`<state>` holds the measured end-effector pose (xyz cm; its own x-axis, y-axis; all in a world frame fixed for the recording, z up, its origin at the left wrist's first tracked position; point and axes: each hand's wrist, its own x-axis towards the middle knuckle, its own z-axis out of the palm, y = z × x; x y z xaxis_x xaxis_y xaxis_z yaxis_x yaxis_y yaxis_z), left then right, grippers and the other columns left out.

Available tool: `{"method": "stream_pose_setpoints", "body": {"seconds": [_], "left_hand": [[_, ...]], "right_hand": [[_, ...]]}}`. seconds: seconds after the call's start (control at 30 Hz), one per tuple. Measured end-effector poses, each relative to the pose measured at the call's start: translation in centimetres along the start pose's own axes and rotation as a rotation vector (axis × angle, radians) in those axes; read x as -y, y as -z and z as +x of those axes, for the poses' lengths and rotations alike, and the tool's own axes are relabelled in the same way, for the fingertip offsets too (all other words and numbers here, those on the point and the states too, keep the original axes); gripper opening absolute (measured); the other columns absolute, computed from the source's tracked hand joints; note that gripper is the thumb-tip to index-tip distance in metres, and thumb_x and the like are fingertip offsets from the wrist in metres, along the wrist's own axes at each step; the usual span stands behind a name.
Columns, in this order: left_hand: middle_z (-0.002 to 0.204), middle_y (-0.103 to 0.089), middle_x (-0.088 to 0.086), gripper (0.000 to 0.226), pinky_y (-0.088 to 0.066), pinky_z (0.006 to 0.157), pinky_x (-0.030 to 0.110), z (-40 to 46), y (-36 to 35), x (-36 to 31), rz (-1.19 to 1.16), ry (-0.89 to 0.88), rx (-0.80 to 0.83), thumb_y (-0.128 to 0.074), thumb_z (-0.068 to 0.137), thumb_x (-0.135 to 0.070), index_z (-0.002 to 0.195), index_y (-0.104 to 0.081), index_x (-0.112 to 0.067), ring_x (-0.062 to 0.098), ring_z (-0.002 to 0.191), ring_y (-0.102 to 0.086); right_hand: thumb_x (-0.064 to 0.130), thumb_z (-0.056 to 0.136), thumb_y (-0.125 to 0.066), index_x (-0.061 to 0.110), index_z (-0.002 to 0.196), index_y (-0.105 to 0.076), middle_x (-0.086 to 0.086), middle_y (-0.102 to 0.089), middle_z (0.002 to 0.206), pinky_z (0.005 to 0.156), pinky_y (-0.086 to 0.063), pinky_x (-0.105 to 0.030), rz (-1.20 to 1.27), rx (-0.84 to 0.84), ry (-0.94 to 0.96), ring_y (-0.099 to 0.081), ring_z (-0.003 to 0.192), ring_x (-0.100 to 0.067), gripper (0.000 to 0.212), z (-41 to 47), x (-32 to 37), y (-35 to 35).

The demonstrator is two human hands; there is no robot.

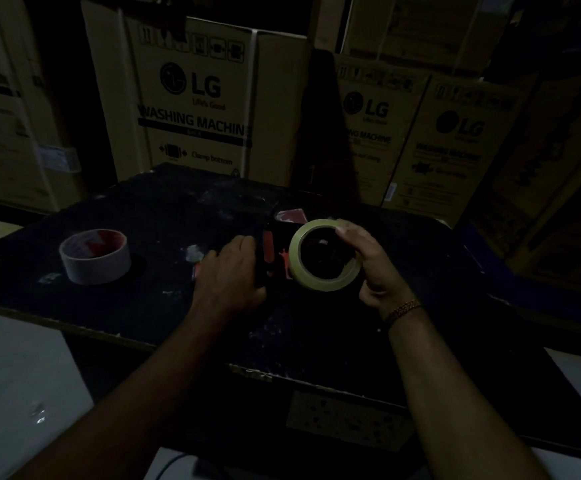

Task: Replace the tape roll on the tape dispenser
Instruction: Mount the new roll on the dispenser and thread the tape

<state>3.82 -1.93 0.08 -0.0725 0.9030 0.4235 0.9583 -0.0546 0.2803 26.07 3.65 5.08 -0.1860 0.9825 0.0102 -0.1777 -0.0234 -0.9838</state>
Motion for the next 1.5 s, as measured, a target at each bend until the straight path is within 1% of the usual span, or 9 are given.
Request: {"method": "stream_pose_setpoints", "body": {"seconds": [0.27, 0.47, 0.53, 0.7, 0.9, 1.03, 1.2, 1.37, 1.5], "left_hand": [[0.114, -0.057, 0.0, 0.042, -0.042, 0.089, 0.04, -0.3, 0.1, 0.0, -0.029, -0.006, -0.023, -0.075, 0.085, -0.038, 0.113, -0.05, -0.019, 0.023, 0.104, -0.06], [0.111, -0.056, -0.002, 0.035, -0.045, 0.09, 0.041, -0.2, 0.2, -0.2, -0.041, 0.006, -0.017, -0.072, 0.087, -0.036, 0.109, -0.049, -0.022, 0.022, 0.102, -0.06], [0.112, -0.057, -0.001, 0.034, -0.043, 0.088, 0.04, -0.2, 0.2, -0.2, -0.035, 0.003, -0.025, -0.072, 0.087, -0.034, 0.109, -0.049, -0.021, 0.023, 0.102, -0.06], [0.111, -0.059, 0.0, 0.034, -0.046, 0.089, 0.042, -0.2, 0.1, -0.1, -0.044, 0.003, -0.029, -0.072, 0.086, -0.035, 0.108, -0.051, -0.02, 0.024, 0.101, -0.062], [0.106, -0.057, 0.001, 0.034, -0.042, 0.082, 0.04, -0.2, -0.1, -0.1, -0.017, -0.011, -0.057, -0.074, 0.085, -0.035, 0.102, -0.048, -0.02, 0.025, 0.094, -0.061], [0.105, -0.057, 0.001, 0.034, -0.04, 0.08, 0.039, -0.2, -0.2, 0.1, -0.004, -0.028, -0.07, -0.074, 0.084, -0.034, 0.103, -0.049, -0.019, 0.025, 0.094, -0.061], [0.108, -0.057, 0.002, 0.038, -0.044, 0.084, 0.041, -0.2, -0.2, 0.3, -0.005, -0.029, -0.051, -0.077, 0.083, -0.032, 0.106, -0.051, -0.018, 0.026, 0.097, -0.061], [0.103, -0.054, -0.002, 0.037, -0.039, 0.081, 0.039, -0.1, -0.5, 0.4, -0.013, -0.018, -0.06, -0.076, 0.084, -0.035, 0.103, -0.048, -0.021, 0.024, 0.093, -0.06], [0.099, -0.053, -0.005, 0.034, -0.037, 0.078, 0.039, -0.2, -0.6, 0.6, -0.059, -0.032, -0.047, -0.068, 0.088, -0.046, 0.099, -0.045, -0.023, 0.024, 0.09, -0.059]], "right_hand": [[0.008, 0.096, -0.072, 0.021, 0.158, -0.025, -0.001, -0.07, 0.107, 0.082, -0.059, -0.028, -0.3, -0.07, 0.16, -0.071, 0.096, -0.012, 0.078, 0.3, -1.3, -0.5], [0.007, 0.092, -0.075, 0.022, 0.154, -0.028, -0.01, -0.068, 0.107, 0.082, -0.059, -0.034, -0.368, -0.14, 0.214, -0.071, 0.096, -0.021, 0.079, 0.6, -2.4, -1.1], [0.014, 0.091, -0.079, 0.022, 0.152, -0.03, -0.008, -0.068, 0.105, 0.082, -0.06, -0.037, -0.351, -0.156, 0.213, -0.072, 0.095, -0.02, 0.079, 0.6, -2.4, -1.1], [0.062, 0.073, -0.075, 0.023, 0.15, -0.034, -0.009, -0.07, 0.113, 0.073, -0.058, -0.029, -0.333, -0.173, 0.178, -0.074, 0.098, -0.017, 0.095, -0.1, -1.7, -1.5], [0.044, 0.097, -0.069, 0.023, 0.145, -0.036, -0.001, -0.068, 0.106, 0.086, -0.063, -0.042, -0.336, -0.174, 0.218, -0.073, 0.094, -0.014, 0.062, -0.4, -1.9, -2.1], [0.041, 0.1, -0.064, 0.021, 0.144, -0.035, 0.005, -0.063, 0.097, 0.074, -0.058, -0.027, -0.386, -0.181, 0.26, -0.068, 0.083, -0.005, 0.056, -0.6, -2.0, -2.1], [0.054, 0.094, -0.067, 0.03, 0.14, -0.034, -0.005, -0.052, 0.134, 0.079, -0.057, -0.029, -0.455, -0.169, 0.232, -0.064, 0.111, -0.017, 0.061, -0.2, -2.3, -1.7], [0.045, 0.094, -0.072, 0.014, 0.135, -0.049, 0.004, -0.069, 0.108, 0.068, -0.059, -0.022, -0.393, -0.135, 0.158, -0.072, 0.082, -0.003, 0.056, 0.0, -2.0, -1.6], [0.047, 0.086, -0.08, 0.011, 0.126, -0.065, -0.002, -0.078, 0.108, 0.068, -0.061, -0.022, -0.317, -0.12, 0.098, -0.078, 0.085, -0.005, 0.056, 0.3, -2.2, -1.2]]}}
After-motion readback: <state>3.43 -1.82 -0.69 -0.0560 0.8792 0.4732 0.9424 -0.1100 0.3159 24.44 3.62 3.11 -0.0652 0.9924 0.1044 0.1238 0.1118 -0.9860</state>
